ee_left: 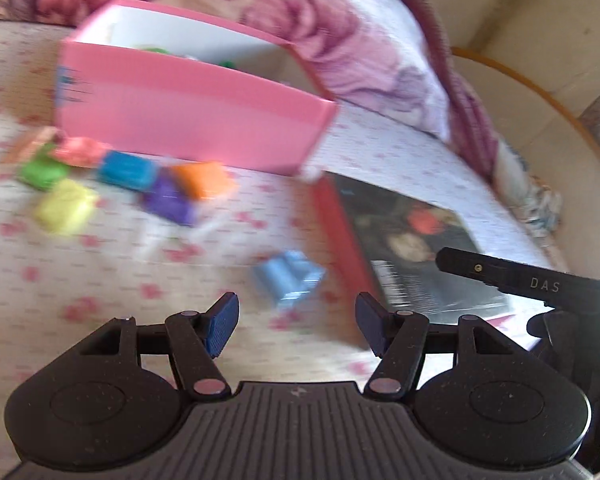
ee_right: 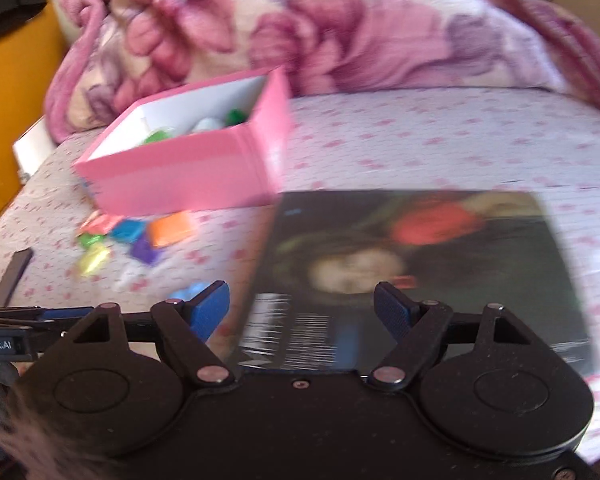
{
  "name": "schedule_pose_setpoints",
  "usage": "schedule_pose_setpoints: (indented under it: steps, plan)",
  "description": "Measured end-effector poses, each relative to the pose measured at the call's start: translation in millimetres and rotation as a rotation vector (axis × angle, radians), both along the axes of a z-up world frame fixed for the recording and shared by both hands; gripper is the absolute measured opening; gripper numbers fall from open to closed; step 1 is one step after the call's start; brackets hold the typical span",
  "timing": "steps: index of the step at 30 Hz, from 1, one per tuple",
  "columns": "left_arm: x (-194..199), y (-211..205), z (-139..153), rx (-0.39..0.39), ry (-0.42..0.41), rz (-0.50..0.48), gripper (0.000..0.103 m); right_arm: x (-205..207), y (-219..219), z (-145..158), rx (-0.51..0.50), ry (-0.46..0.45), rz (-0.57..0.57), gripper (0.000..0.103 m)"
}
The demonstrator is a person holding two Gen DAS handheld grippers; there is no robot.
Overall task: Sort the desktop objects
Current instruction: 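Grasp one edge of the dark book with the right tool while the left tool grasps the other edge, then lift the dark book with both tools and carry it over the pink box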
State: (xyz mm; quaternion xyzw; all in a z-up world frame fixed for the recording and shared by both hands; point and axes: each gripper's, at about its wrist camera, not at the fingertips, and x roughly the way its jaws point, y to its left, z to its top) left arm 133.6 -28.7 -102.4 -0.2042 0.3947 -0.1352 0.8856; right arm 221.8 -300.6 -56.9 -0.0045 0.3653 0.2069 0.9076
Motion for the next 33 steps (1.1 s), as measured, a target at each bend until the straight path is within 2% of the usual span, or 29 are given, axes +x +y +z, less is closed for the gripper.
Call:
schedule_pose_setpoints:
  steps: [3, 6, 9, 16, 18, 20, 24, 33]
  plan:
    - [10, -26, -1, -0.007, -0.033, -0.038, 0.070, 6, -43, 5, -0.040, -0.020, -0.074, 0.083]
    - [21, -55, -8, 0.002, -0.045, -0.079, 0.070, 13, -88, -2, -0.039, -0.015, -0.162, 0.083]
    - [32, -83, -17, 0.089, -0.033, -0.093, 0.070, 25, -118, -16, -0.038, 0.022, -0.225, 0.084]
    - [45, -110, -28, 0.147, -0.006, -0.145, 0.070, 47, -158, -58, 0.151, 0.155, -0.304, 0.084]
    - [48, -113, -29, 0.156, 0.004, -0.160, 0.070, 49, -162, -67, 0.204, 0.185, -0.304, 0.087]
    - [51, -115, -29, 0.166, 0.008, -0.170, 0.070, 49, -160, -70, 0.216, 0.181, -0.292, 0.089]
    - [52, -117, -27, 0.184, 0.022, -0.202, 0.070, 45, -153, -65, 0.164, 0.171, -0.224, 0.089]
    - [29, -120, -16, 0.201, 0.052, -0.258, 0.070, 19, -163, -56, 0.138, 0.231, -0.124, 0.090]
